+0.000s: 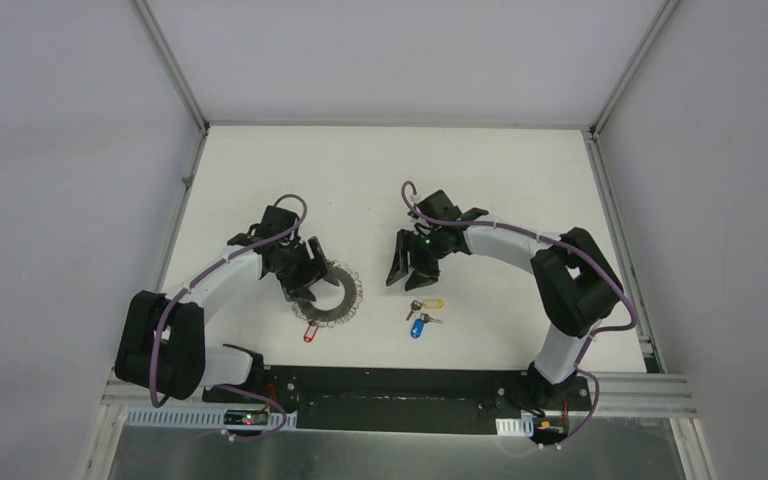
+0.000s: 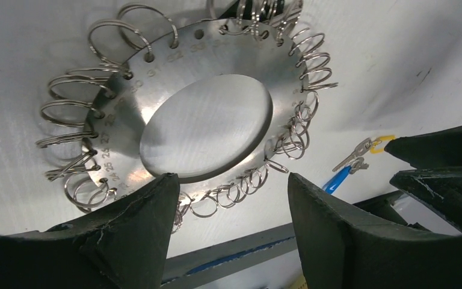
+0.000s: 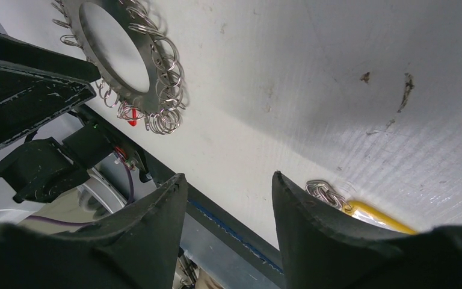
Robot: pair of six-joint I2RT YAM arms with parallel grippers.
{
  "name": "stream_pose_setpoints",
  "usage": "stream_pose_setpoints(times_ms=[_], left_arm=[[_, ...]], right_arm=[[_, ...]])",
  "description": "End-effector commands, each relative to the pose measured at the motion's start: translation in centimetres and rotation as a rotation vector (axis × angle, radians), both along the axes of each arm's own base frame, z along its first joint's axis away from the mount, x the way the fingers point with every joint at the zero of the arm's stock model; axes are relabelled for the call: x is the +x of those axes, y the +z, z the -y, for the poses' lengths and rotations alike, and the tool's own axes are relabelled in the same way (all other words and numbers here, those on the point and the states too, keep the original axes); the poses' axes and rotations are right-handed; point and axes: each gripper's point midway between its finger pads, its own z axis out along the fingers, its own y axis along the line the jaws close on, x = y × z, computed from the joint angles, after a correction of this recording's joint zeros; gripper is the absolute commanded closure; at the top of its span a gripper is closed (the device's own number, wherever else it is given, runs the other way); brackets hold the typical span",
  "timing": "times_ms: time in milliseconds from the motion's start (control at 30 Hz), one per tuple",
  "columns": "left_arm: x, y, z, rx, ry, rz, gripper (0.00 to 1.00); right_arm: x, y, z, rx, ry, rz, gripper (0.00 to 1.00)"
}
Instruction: Put the keys on the keyring
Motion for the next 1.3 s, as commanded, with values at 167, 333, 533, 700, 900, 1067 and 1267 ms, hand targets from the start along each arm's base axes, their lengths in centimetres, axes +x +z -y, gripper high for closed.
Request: stream_pose_setpoints(times_ms=[167, 333, 533, 700, 900, 1067, 1267], left_arm=[[2.3, 3.3, -0.5, 0.058, -0.005, 0.191, 0.32], [2.0, 5.2, -3.4, 0.191, 0.043, 0.269, 0.32], [0.4, 5.4, -7.3, 0.380, 0.121, 0.221, 0.30], [-1.3, 3.4, -8.7, 0.418, 0.213, 0.102, 0.28], [-2.3, 2.4, -9.6, 0.387, 0.328, 0.040, 0.28], [-2.8, 2.8, -9.9, 0.358, 0.403, 0.082, 0.29], [-3.1, 3.5, -9.0, 0.274, 0.407, 0.155, 0.32]], right_arm=[[0.8, 1.1, 0.5, -0.053, 0.019, 0.070, 0.43], [0.9, 1.4, -0.2, -0.107, 0.080, 0.108, 0.43], [1.0, 1.3, -2.9, -0.206, 0.177, 0.185, 0.41], [1.4, 1.1, -5.8, -0.352, 0.273, 0.286, 0.38], [-0.2, 1.9, -12.3, -0.243, 0.382, 0.290, 0.69], [-1.8, 0.3, -15.7, -0.176, 0.395, 0.193, 0.93], [-2.0, -3.4, -14.6, -0.307, 0.383, 0.140, 1.00]])
